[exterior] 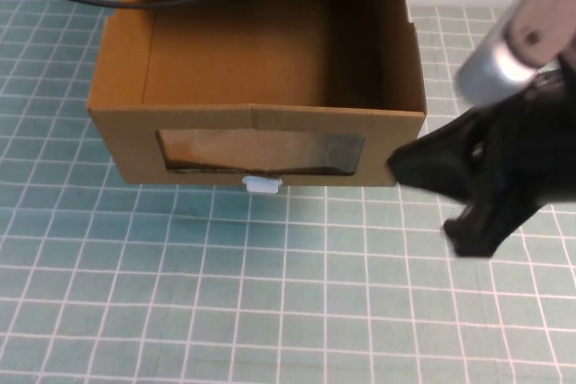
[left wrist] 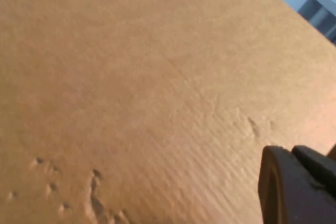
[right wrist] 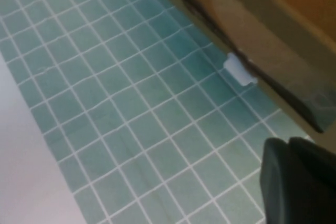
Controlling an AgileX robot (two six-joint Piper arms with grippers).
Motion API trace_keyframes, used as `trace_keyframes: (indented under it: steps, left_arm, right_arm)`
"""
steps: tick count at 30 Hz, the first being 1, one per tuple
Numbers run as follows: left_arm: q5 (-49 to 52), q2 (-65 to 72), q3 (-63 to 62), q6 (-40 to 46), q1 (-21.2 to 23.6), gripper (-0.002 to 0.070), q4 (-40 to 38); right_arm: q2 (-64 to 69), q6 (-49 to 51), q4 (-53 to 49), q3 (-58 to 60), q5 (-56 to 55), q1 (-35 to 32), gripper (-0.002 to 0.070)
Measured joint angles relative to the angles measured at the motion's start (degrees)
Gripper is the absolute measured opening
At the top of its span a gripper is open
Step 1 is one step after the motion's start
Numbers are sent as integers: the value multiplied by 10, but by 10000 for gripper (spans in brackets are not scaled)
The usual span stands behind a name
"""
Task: Close the shoe box
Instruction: Press the shoe box with left arm, then close the shoe box with your right arm
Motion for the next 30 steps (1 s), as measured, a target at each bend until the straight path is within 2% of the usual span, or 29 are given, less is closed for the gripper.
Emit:
trace_keyframes:
  steps: [6,9,14,17,24,27,30]
  left_arm:
    - [20,33,-22,0,0,-5,-6]
    - [22,36,-23,0,0,-5,-7]
    - [22,37,-25,0,0,-5,-8]
    - [22,37,-25,0,0,-5,-8]
    - [22,37,-26,0,0,-5,-8]
    - [22,37,-26,0,0,-5,-8]
    - [22,38,-26,0,0,-5,-8]
  right_arm:
    - [57,-1,-58,0,-30,92,-14]
    - [92,15,-156,0,-63,134,-14]
    - [143,131,-373,0,-108,199,-14]
    - [169,172,-423,0,-133,231,-14]
    - [233,219,-499,0,-171,260,-14]
    - [255,289,-588,0,-192,260,-14]
    - [274,405,-721,0,-219,260,-14]
